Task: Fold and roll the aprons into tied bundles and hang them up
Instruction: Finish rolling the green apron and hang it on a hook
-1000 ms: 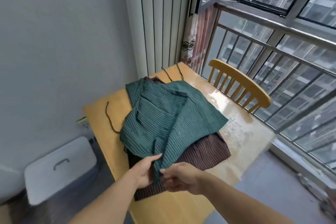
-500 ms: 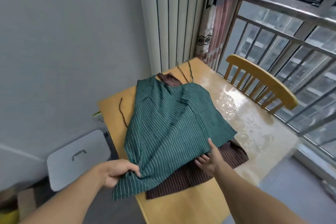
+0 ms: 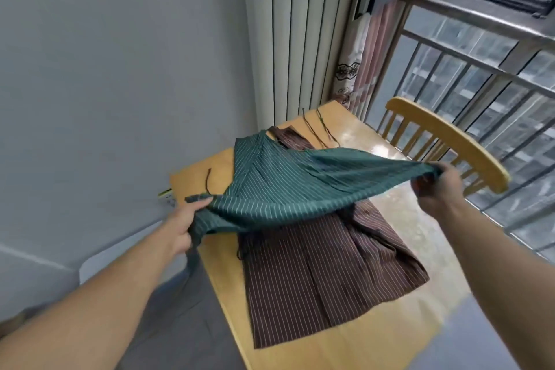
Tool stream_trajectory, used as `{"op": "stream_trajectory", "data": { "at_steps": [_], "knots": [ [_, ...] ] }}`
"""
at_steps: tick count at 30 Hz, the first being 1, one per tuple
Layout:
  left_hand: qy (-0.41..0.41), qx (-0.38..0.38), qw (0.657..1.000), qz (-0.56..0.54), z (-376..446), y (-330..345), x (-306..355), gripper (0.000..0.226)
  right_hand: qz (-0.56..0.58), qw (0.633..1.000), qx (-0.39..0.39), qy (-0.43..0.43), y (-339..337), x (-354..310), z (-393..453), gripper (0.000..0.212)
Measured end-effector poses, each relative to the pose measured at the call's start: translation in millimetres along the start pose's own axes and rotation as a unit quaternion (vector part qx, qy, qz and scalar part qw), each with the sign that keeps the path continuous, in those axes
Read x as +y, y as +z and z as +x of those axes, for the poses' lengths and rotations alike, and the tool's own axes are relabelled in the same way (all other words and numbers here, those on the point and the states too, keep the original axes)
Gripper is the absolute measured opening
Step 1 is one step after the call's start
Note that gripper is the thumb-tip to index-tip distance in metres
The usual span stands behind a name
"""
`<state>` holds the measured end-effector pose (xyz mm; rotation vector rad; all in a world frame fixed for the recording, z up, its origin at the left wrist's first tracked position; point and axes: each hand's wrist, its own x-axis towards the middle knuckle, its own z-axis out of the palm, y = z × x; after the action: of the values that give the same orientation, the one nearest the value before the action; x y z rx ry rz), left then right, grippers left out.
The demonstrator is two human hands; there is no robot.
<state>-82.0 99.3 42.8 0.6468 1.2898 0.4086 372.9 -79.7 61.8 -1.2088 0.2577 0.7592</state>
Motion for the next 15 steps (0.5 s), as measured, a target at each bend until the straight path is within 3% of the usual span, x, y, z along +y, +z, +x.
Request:
{"op": "stream_trajectory", "data": {
  "at_steps": [3,6,9,11,13,15],
  "knots": [
    [0.095,-0.032,0.991,-0.094,-19.7,56.1,67.4,0.031,0.025,0.992,-0.038,-0.12,15.2,-69.1,-37.8,0.008],
    [0.189,-0.127,0.96,-0.162,-53.6,92.2,120.6,0.03,0.035,0.963,-0.06,-0.262,14.5,-133.9,-69.6,0.018],
    [0.246,-0.175,0.935,-0.184,-83.7,108.5,142.2,0.029,0.015,0.934,-0.015,-0.356,-1.6,-170.7,-87.1,0.014],
    [0.248,-0.168,0.941,-0.16,-90.1,111.1,135.0,0.031,0.019,0.927,0.0,-0.374,-17.0,-183.5,-100.0,0.024],
    [0.209,-0.136,0.966,-0.073,-81.5,103.9,115.7,0.021,-0.023,0.931,0.002,-0.364,-32.1,-179.9,-115.1,0.022],
    [0.127,-0.101,0.986,0.048,-60.0,87.8,82.5,0.019,-0.18,0.937,-0.025,-0.297,-58.0,-164.4,-111.5,0.02]
  ]
}}
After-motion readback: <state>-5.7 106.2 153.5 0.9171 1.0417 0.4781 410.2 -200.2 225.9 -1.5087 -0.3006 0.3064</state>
